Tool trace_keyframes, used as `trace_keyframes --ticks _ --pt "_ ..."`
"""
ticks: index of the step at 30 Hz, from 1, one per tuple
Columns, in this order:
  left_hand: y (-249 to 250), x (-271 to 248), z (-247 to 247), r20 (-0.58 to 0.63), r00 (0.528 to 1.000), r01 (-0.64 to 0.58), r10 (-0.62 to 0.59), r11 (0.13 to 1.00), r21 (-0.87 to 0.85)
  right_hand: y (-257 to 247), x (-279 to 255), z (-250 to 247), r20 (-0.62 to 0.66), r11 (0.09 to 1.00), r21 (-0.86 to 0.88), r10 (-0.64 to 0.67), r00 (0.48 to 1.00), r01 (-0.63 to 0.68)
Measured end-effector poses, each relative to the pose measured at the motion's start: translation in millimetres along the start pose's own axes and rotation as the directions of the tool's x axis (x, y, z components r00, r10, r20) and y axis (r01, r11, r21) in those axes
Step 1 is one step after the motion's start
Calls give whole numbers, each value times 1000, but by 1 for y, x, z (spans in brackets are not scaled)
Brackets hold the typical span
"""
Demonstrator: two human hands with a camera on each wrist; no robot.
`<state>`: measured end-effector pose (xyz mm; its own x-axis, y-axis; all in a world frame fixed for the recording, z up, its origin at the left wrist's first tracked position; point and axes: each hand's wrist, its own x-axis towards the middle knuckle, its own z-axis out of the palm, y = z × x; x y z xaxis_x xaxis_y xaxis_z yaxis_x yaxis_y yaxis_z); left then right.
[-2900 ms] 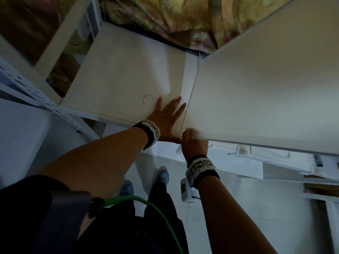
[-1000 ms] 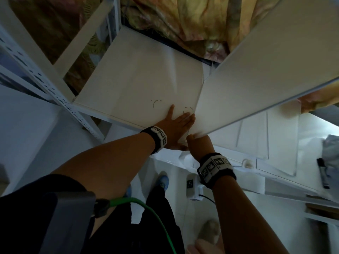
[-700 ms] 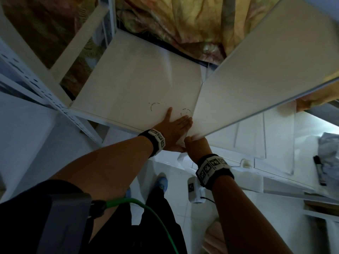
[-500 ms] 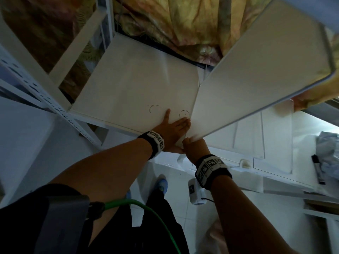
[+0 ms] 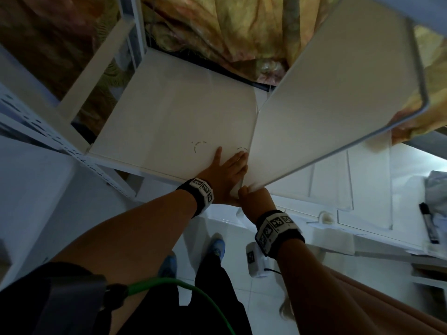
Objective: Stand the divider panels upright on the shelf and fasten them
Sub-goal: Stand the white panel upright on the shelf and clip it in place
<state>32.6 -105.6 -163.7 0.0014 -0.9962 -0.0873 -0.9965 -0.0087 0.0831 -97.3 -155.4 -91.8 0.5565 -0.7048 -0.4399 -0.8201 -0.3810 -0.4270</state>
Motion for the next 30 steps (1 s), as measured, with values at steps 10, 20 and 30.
trace_keyframes --ticks 10,20,30 --pt "-1 1 0 40 999 -21 20 1000 8 4 2 2 58 1000 -2 7 998 -7" --pt "-3 4 4 28 1000 7 -7 1000 -4 1 0 -2 76 996 76 43 996 -49" --pt "2 -1 5 61 998 16 -17 1000 10 1 -3 4 22 988 126 91 996 -93"
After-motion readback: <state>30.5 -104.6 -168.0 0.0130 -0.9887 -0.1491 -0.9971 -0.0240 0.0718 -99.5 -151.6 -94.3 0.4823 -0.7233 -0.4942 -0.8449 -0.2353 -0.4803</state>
